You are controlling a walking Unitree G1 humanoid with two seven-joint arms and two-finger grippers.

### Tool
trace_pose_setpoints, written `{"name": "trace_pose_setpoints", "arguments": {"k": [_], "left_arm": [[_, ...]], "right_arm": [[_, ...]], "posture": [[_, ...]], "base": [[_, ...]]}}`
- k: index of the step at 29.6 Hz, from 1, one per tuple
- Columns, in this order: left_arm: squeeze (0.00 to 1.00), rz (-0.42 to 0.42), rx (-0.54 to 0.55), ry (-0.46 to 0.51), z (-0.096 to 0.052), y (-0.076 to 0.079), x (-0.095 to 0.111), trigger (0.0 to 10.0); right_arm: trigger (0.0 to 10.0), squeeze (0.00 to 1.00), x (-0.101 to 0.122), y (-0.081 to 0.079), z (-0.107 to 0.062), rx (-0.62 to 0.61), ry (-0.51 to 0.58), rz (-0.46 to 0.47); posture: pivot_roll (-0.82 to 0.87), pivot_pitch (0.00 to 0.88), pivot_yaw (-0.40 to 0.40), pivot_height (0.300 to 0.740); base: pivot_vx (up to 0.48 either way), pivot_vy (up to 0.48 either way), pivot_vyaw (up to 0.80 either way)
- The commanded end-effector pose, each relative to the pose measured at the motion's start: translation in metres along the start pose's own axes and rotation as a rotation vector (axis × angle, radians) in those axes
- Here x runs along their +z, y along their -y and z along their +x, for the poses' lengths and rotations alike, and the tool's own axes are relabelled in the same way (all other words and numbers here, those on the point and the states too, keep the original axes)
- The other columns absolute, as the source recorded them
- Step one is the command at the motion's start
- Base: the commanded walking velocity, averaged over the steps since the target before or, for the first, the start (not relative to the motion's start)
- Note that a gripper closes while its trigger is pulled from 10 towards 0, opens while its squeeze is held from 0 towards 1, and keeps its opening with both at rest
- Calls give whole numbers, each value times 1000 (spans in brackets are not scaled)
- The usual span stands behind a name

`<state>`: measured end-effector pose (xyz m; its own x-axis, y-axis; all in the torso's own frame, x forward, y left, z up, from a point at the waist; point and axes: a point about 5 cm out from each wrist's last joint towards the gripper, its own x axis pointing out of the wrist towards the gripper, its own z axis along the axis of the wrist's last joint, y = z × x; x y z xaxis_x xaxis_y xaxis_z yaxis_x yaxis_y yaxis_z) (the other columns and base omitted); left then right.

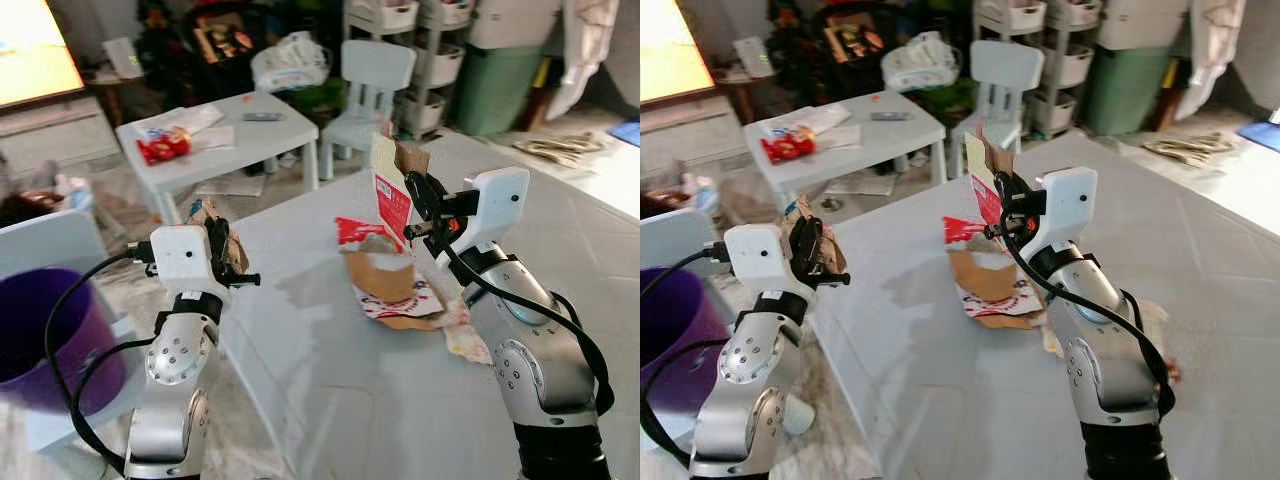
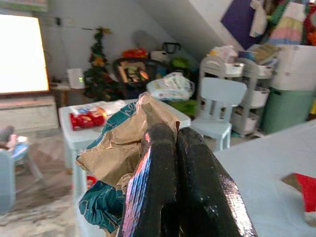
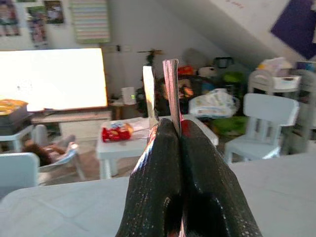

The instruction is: Picking trash to rubbish bin

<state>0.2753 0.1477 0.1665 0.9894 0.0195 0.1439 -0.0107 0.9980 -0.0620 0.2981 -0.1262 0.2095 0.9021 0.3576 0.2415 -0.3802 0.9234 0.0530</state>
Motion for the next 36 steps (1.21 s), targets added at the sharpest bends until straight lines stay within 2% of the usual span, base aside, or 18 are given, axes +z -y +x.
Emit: {"name": "trace_pose_setpoints", "arguments": {"k": [1, 4, 13, 36], "left_arm": [[0, -15, 5, -13, 2, -1, -2, 0], [0, -21, 10, -12, 2, -2, -1, 0], [0, -38, 23, -8, 7, -6, -1, 0], [0, -52, 15, -25, 8, -4, -5, 0]], "right_arm": [[0, 0, 3, 1, 0, -3, 13, -10], [0, 0, 3, 1, 0, -5, 15, -4], [0, 0, 4, 3, 0, -11, 17, -1], [0, 0, 6, 4, 0, -7, 17, -12]], "posture": [[52, 9, -16, 740], [52, 9, -16, 740], [46, 8, -18, 740], [37, 6, -24, 740]], "base": [[0, 0, 800], [0, 0, 556], [0, 0, 0], [0, 266, 0]]}}
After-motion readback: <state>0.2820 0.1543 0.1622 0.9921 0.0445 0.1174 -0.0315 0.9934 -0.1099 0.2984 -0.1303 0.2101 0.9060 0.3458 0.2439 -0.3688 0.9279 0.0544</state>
